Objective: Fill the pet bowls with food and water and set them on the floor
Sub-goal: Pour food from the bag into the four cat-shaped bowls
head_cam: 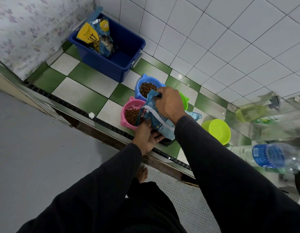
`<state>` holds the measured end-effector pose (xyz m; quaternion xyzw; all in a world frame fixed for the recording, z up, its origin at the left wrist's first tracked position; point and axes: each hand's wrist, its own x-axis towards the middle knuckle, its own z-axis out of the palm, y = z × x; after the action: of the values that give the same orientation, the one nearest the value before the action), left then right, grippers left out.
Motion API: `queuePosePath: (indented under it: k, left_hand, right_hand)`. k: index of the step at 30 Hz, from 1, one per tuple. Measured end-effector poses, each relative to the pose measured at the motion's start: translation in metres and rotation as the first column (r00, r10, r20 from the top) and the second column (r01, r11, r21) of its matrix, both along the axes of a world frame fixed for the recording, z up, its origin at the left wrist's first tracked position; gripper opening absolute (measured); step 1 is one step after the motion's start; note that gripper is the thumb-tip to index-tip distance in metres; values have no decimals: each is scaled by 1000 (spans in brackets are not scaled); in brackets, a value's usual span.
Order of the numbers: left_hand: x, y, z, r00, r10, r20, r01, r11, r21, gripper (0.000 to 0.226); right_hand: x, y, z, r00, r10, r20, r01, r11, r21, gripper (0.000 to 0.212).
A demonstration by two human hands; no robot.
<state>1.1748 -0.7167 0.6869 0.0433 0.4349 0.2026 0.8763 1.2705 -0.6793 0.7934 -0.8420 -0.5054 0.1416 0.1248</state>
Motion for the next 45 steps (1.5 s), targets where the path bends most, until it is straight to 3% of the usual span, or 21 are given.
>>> queuePosePath:
  k: [16,27,34,38,45]
  left_hand:
    - [-3,-3,7,999,-14,-39,15,999,39,39]
    - [-6,-2,15,995,-73,-63,82,986,146,35]
    - [-6,-1,26,989,-128,-81,147,937,316,35]
    - [-6,0,34,983,-123,-134,171,877,448,29]
    - [-4,2,47,946,-94,-310,288,679,675,20]
  right_hand:
    - [3,-7,0,996,-63,-62,65,998,25,19]
    - [20,-31,1,941,-216,-262,257,957,135,8]
    - [41,-53,-2,810,-328,-487,467,862,197,23]
    - [48,-70,-6,637,-315,-703,601,775,198,16]
    - [56,-91,-6,365,-230,-902,768,623,152,22]
